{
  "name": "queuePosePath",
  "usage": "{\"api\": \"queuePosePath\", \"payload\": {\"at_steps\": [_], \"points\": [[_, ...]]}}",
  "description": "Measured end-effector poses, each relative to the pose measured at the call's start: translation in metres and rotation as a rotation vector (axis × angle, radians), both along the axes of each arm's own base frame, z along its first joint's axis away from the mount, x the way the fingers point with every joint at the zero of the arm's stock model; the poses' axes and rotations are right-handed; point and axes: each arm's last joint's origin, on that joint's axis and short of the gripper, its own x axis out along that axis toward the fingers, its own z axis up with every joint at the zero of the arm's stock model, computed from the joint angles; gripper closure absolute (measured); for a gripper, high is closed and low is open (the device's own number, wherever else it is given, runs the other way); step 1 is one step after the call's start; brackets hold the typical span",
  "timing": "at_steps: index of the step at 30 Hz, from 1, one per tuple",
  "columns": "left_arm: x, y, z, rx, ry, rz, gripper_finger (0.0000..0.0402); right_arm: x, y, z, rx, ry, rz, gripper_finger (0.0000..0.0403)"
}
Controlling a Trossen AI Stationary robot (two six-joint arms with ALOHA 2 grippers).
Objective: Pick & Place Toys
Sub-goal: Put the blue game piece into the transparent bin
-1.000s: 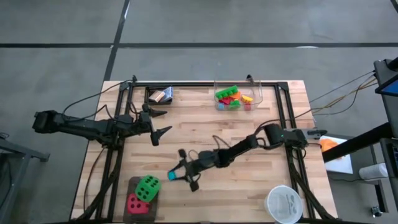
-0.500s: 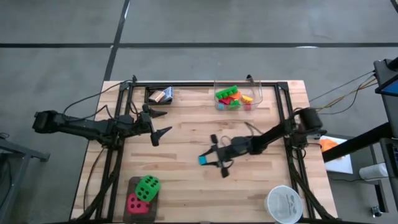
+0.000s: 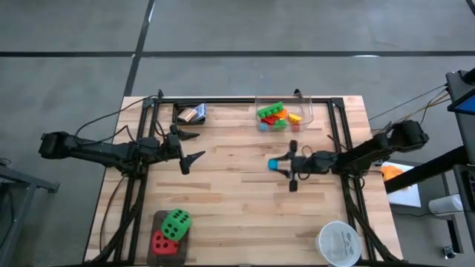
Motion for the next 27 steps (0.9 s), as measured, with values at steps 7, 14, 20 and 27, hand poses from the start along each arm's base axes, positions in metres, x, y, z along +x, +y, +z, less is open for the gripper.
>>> {"api": "queuePosePath", "payload": {"at_steps": [7,14,20,27], "points": [[0.0,0.0,0.0,0.0,-0.004,0.0,0.004,-0.017,-0.025,-0.001,0.001,-0.028,-0.337,0.0271],[0.0,0.0,0.0,0.001,-0.005,0.0,0.0039,-0.008,-0.068,0.006,-0.011,-0.015,-0.602,0.0271],[0.0,0.0,0.0,0.001,-0.004,-0.001,0.0039,-0.002,-0.12,-0.002,-0.01,0.13,-0.827,0.0271],[0.0,0.0,0.0,0.003,0.001,-0.003,0.0039,0.005,-0.147,-0.017,0.027,0.203,-0.915,0.0271]]}}
